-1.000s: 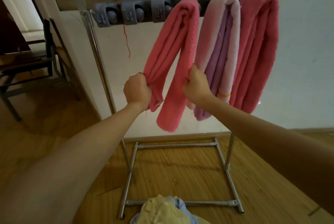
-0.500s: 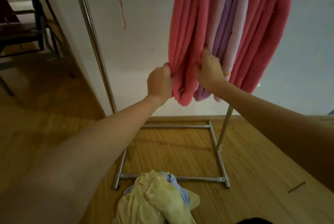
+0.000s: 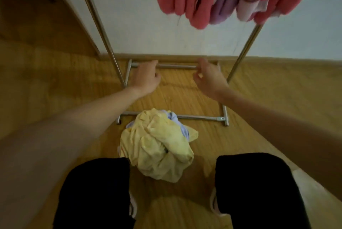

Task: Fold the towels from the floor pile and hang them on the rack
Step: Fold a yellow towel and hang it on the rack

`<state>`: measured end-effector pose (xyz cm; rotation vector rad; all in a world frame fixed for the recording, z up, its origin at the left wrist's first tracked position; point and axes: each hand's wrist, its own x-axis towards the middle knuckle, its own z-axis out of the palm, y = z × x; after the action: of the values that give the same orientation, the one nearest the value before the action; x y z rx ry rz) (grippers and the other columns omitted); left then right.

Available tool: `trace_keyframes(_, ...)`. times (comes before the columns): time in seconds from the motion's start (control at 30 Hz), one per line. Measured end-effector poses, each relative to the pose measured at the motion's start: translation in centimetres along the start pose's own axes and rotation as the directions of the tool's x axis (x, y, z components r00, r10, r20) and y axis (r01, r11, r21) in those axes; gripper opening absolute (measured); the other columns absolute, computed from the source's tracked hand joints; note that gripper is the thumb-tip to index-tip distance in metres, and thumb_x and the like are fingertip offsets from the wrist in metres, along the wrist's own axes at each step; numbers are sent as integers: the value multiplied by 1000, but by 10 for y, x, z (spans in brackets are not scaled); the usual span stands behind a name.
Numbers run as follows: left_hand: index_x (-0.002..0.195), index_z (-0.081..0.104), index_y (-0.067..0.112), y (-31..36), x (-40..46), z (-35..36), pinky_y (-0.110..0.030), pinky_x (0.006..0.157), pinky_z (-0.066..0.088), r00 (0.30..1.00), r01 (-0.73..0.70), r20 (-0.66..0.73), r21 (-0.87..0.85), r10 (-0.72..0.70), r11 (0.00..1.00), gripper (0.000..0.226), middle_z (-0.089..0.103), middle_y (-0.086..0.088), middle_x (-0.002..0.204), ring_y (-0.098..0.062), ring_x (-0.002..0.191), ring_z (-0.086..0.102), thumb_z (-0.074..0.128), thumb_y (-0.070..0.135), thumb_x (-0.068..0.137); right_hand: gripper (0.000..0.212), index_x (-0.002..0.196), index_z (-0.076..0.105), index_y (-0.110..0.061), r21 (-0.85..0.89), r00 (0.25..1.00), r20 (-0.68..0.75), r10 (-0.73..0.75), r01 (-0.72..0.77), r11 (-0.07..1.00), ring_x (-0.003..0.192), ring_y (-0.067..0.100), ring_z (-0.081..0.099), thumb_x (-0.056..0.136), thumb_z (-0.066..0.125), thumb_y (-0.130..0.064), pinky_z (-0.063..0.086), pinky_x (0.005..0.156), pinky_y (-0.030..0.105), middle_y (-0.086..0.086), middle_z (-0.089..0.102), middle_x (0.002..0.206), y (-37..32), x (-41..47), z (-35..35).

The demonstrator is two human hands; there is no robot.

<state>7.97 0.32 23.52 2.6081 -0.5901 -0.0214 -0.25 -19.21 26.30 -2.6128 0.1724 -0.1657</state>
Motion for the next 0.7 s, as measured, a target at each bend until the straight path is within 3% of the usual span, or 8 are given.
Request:
trace_keyframes(0.07, 125, 56, 8, -30, -14, 28, -42, 84, 53, 991, 79, 109, 28, -82, 996, 37, 65, -15, 113, -30, 94, 64, 53, 13, 88, 42, 132, 39, -6, -24, 985, 168, 40, -36, 999, 105, 31, 59, 92, 50, -15, 50, 84, 42, 14, 61, 117, 15, -14, 46)
trace_keyframes(0.17, 131, 52, 6, -70, -38, 73, -43, 89, 50, 951, 133, 273, 71, -148, 989, 43, 62, -16, 121, -32, 110, 58, 54, 13, 88, 43, 133, 38, -6, -57, 904, 418, 90, -73, 996, 109, 33, 57, 93, 49, -14, 48, 81, 38, 17, 57, 123, 36, -34, 111)
trace_keyframes(0.23, 129, 54, 6, -94, -51, 102, -41, 92, 48, 907, 149, 383, 100, -176, 984, 39, 59, -14, 125, -30, 115, 56, 53, 15, 90, 39, 129, 41, -4, -51, 847, 523, 93, -78, 996, 110, 35, 55, 92, 50, -13, 43, 79, 34, 18, 56, 123, 47, -48, 150)
trace_keyframes(0.3, 128, 55, 8, -116, -60, 131, -41, 94, 48, 871, 167, 452, 101, -194, 981, 37, 58, -13, 128, -29, 117, 55, 53, 15, 91, 45, 134, 39, -2, -45, 803, 590, 90, -78, 996, 117, 34, 51, 92, 50, -11, 42, 87, 36, 18, 53, 130, 56, -63, 184)
trace_keyframes(0.47, 126, 57, 15, -148, -73, 192, -40, 96, 47, 815, 208, 525, 129, -245, 970, 35, 59, -6, 129, -24, 120, 53, 54, 16, 91, 47, 139, 34, -1, -45, 726, 682, 89, -80, 996, 115, 30, 51, 93, 45, -6, 35, 81, 28, 16, 55, 125, 70, -77, 253)
trace_keyframes(0.6, 127, 54, 15, -152, -79, 225, -43, 96, 46, 803, 153, 561, 130, -200, 980, 42, 57, -8, 128, -28, 120, 52, 53, 1, 88, 59, 142, 27, 0, -53, 699, 707, 112, -105, 993, 126, 34, 45, 89, 52, -4, 39, 98, 42, 17, 41, 141, 74, -68, 285)
trace_keyframes(0.7, 122, 55, 13, -153, -82, 242, -39, 94, 46, 818, 66, 549, 205, -170, 977, 36, 53, -8, 125, -27, 118, 48, 58, 3, 87, 65, 147, 20, -1, -28, 740, 667, 85, -89, 996, 132, 33, 39, 89, 46, 1, 33, 106, 40, 15, 27, 152, 79, -60, 302)
